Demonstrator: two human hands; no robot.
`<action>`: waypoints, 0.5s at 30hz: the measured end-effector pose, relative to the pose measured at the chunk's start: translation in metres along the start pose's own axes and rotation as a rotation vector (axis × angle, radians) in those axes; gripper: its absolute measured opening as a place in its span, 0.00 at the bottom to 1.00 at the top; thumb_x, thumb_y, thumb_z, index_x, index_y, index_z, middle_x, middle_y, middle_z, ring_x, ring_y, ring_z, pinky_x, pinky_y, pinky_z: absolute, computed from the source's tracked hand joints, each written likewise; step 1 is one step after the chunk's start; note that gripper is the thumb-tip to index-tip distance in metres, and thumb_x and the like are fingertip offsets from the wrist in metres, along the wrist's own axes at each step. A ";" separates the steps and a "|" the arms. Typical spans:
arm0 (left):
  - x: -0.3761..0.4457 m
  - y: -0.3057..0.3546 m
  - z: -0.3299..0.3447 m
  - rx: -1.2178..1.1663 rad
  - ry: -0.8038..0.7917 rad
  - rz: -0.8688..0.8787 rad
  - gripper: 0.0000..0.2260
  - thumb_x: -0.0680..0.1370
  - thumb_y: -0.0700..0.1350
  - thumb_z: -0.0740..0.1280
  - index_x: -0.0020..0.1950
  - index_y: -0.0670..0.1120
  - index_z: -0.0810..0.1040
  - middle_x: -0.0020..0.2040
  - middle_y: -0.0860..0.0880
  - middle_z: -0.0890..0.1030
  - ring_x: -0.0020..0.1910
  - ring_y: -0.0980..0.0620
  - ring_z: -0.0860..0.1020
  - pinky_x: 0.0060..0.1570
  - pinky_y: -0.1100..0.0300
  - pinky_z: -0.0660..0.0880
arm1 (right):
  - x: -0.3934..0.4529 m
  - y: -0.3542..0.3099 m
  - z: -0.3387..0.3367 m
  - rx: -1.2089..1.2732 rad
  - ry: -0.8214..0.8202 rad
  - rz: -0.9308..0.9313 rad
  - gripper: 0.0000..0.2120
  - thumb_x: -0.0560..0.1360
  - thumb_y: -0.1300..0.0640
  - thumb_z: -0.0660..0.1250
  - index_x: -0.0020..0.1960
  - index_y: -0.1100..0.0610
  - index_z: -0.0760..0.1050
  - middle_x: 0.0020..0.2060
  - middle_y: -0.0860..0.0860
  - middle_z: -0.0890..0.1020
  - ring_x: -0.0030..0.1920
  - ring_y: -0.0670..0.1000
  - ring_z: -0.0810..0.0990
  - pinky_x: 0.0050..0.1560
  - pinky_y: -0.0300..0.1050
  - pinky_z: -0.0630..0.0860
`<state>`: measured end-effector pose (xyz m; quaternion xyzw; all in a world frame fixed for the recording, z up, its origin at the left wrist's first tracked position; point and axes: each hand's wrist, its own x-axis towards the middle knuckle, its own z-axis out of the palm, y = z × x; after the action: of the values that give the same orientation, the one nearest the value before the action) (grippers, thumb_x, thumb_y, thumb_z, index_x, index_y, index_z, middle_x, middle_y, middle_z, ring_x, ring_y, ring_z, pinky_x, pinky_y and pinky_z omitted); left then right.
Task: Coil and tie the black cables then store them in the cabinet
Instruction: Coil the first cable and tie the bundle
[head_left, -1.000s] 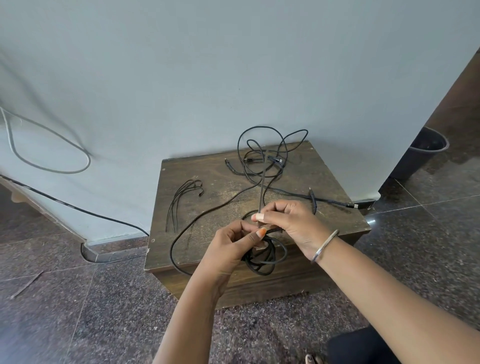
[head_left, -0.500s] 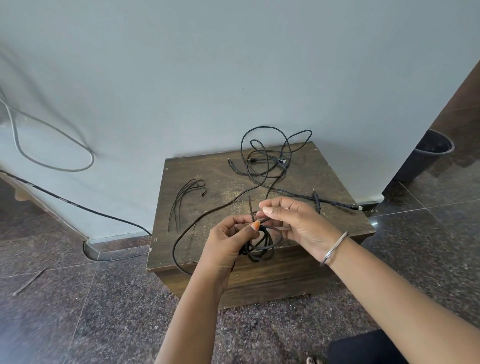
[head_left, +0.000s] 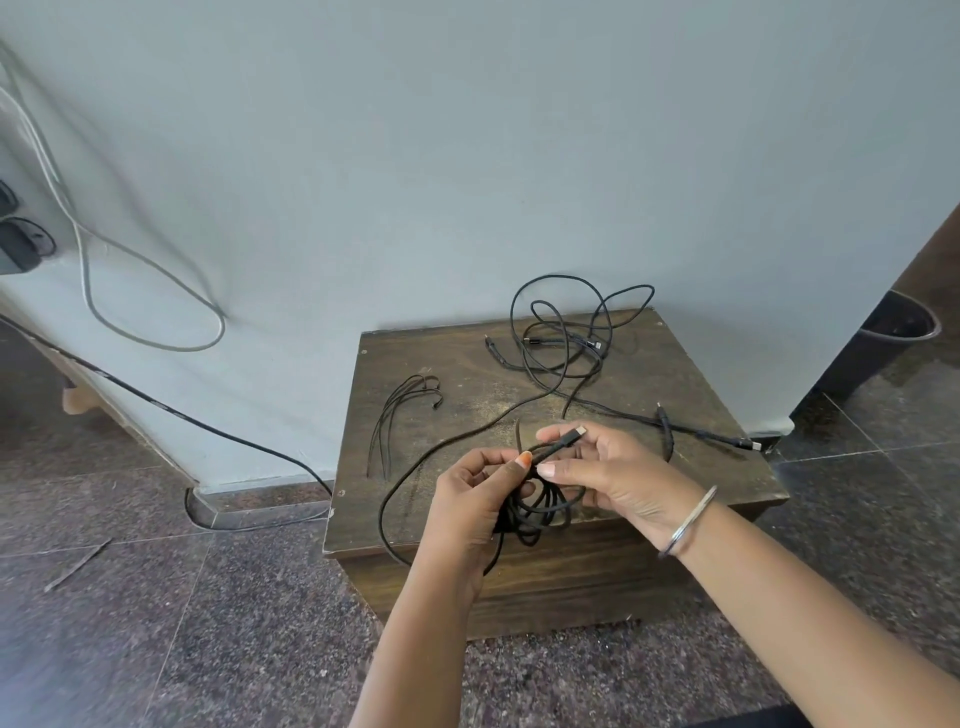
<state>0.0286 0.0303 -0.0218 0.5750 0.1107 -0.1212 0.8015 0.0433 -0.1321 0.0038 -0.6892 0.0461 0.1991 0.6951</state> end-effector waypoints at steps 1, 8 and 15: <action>0.000 0.001 0.000 -0.013 0.006 -0.006 0.03 0.74 0.42 0.71 0.45 0.43 0.80 0.35 0.46 0.82 0.33 0.54 0.80 0.31 0.62 0.76 | 0.001 -0.001 0.001 0.004 0.004 0.006 0.16 0.70 0.63 0.72 0.56 0.55 0.77 0.39 0.50 0.83 0.40 0.48 0.81 0.41 0.41 0.76; 0.004 0.012 -0.008 -0.263 0.090 0.061 0.08 0.75 0.45 0.68 0.51 0.43 0.81 0.49 0.45 0.85 0.50 0.50 0.83 0.51 0.58 0.76 | 0.023 -0.016 0.007 0.018 0.075 0.088 0.16 0.70 0.67 0.70 0.57 0.56 0.76 0.38 0.52 0.81 0.33 0.46 0.80 0.35 0.41 0.77; 0.009 0.016 -0.013 -0.355 0.205 0.116 0.12 0.78 0.49 0.62 0.60 0.49 0.76 0.57 0.52 0.82 0.60 0.53 0.77 0.64 0.56 0.68 | 0.050 -0.035 0.003 0.007 0.079 0.141 0.18 0.70 0.67 0.70 0.58 0.56 0.75 0.39 0.54 0.81 0.36 0.49 0.79 0.33 0.40 0.77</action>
<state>0.0416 0.0473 -0.0142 0.4396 0.1780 0.0058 0.8804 0.1000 -0.1171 0.0199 -0.6893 0.1226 0.2202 0.6793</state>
